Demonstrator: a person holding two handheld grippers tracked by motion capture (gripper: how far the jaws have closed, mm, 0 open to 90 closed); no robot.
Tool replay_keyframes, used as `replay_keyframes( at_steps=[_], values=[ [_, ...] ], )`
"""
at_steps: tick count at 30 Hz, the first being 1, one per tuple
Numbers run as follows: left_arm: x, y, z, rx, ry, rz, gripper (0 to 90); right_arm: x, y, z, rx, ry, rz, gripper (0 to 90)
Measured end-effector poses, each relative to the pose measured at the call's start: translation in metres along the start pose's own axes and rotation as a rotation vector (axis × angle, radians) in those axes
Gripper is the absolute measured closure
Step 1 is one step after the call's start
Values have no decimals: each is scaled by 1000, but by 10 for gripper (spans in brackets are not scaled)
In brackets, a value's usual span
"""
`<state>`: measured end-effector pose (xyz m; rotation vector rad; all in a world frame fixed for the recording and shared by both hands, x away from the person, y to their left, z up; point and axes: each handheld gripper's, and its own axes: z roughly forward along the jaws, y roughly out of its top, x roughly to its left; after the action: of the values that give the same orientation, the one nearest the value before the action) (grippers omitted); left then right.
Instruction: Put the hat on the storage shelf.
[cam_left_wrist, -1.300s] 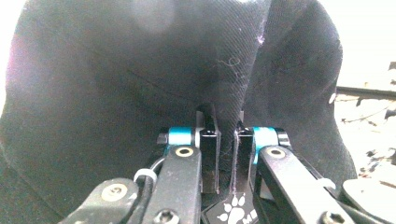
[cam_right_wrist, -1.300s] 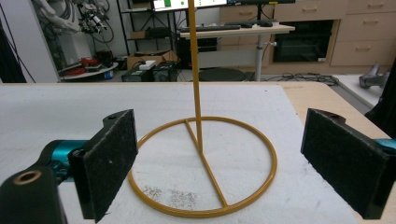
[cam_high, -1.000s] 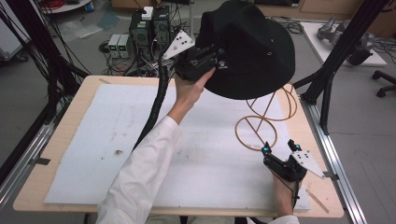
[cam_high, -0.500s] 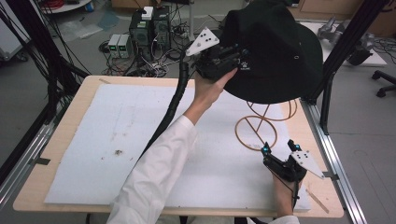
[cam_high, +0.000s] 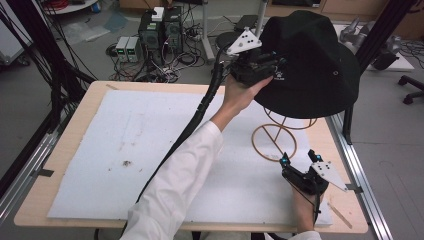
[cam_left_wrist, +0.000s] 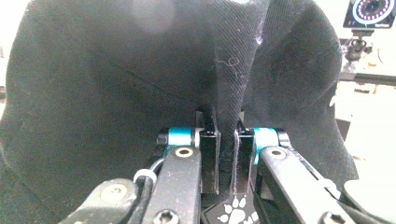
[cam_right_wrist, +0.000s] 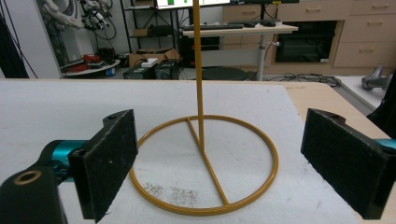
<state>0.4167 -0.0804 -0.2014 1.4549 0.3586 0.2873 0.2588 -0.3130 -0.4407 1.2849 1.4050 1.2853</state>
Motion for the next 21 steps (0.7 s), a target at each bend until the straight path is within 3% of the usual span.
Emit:
replay_keyframes(
  at_steps=[7,13,21],
  values=[
    [-2,-4,18,70,4,-20,849,1,0,0,0,9,-8,102],
    [-2,-21,31,135,7,-31,847,2,0,0,-7,10,-15,102],
    [-4,-36,35,177,-6,-44,846,3,1,0,-9,19,-14,102]
  ],
)
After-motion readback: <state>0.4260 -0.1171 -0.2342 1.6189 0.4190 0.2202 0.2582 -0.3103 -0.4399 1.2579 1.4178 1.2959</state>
